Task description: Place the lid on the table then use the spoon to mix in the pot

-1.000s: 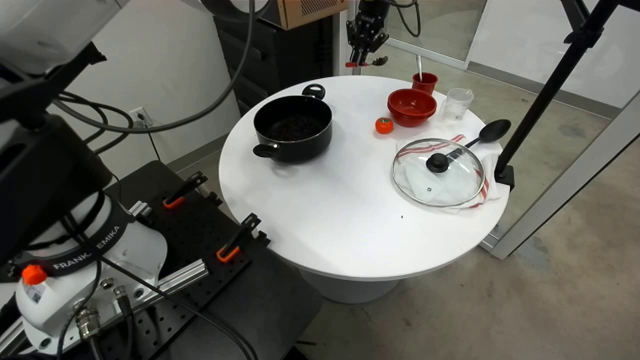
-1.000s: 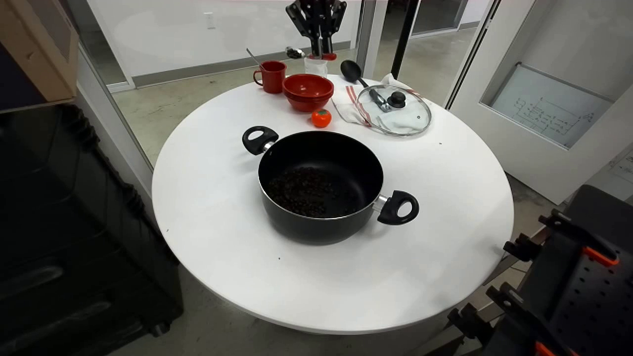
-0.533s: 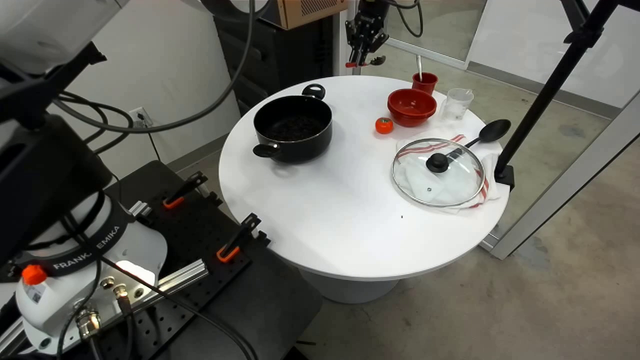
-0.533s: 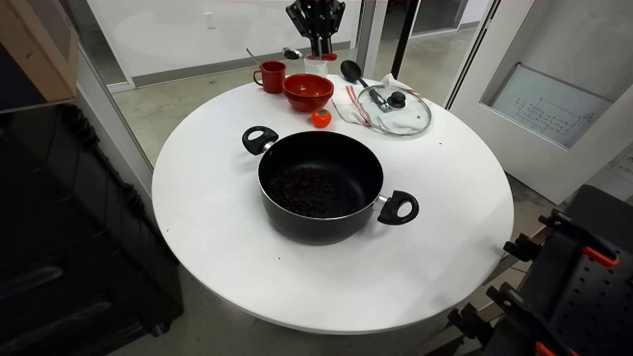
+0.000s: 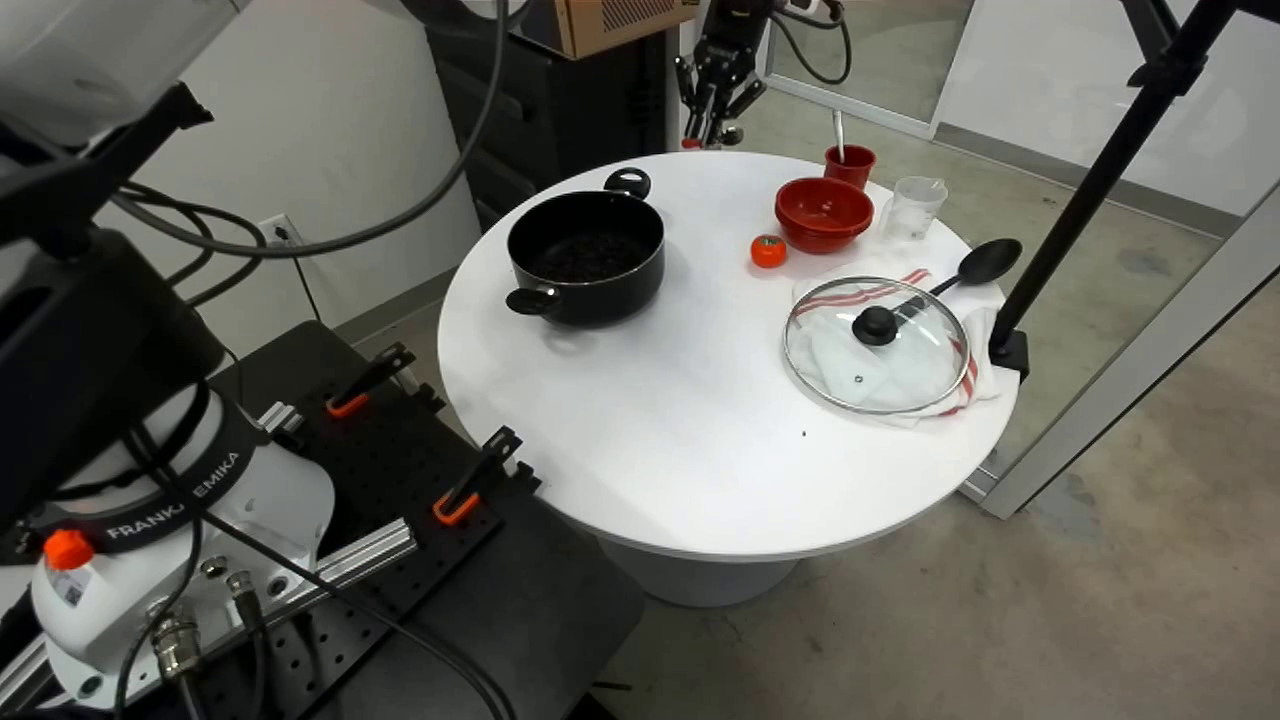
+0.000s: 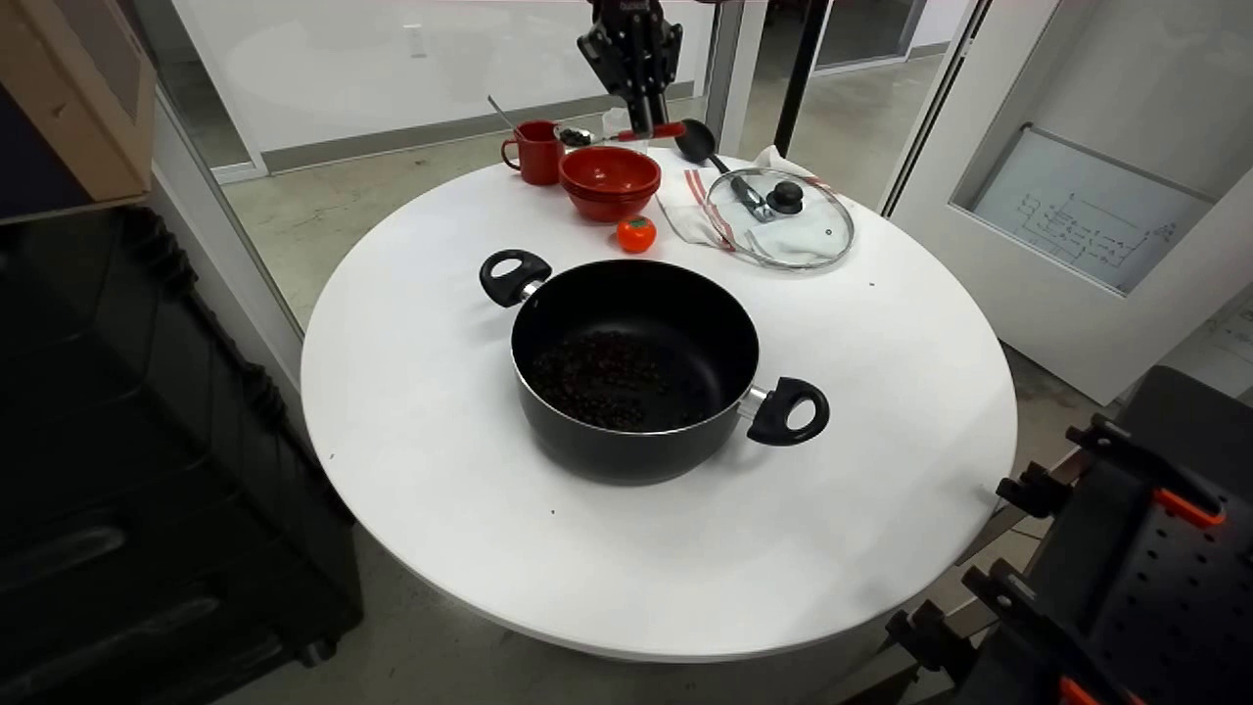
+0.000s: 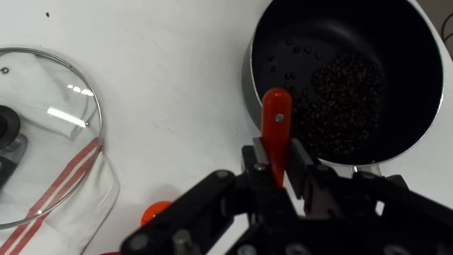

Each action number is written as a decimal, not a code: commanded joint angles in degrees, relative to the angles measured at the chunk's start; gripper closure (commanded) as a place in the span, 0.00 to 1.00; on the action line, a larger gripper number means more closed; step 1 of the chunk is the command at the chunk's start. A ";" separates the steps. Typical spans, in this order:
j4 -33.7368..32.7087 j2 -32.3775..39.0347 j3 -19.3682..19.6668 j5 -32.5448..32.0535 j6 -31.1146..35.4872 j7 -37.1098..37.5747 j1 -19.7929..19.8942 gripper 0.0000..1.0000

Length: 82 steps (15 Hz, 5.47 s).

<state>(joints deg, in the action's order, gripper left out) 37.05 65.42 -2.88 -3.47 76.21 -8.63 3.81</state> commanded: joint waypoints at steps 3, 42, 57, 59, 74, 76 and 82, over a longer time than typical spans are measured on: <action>12.12 -7.02 0.76 -5.79 0.25 -8.75 -0.55 0.95; 116.77 -56.54 -2.07 -44.42 69.12 -2.05 -8.88 0.95; 105.07 -56.52 -0.51 -40.23 68.26 6.68 -9.24 0.95; 103.74 -56.50 0.33 -44.16 67.48 9.24 -9.30 0.95; 104.18 -58.92 1.39 -58.26 62.92 13.94 -6.04 0.95; 102.92 -58.04 0.65 -48.32 59.71 11.50 -5.76 0.95; 92.33 -56.73 1.07 -21.41 48.54 4.20 -5.08 0.95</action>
<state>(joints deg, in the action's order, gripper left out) 135.17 8.33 -1.98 -34.47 130.54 -0.80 -2.17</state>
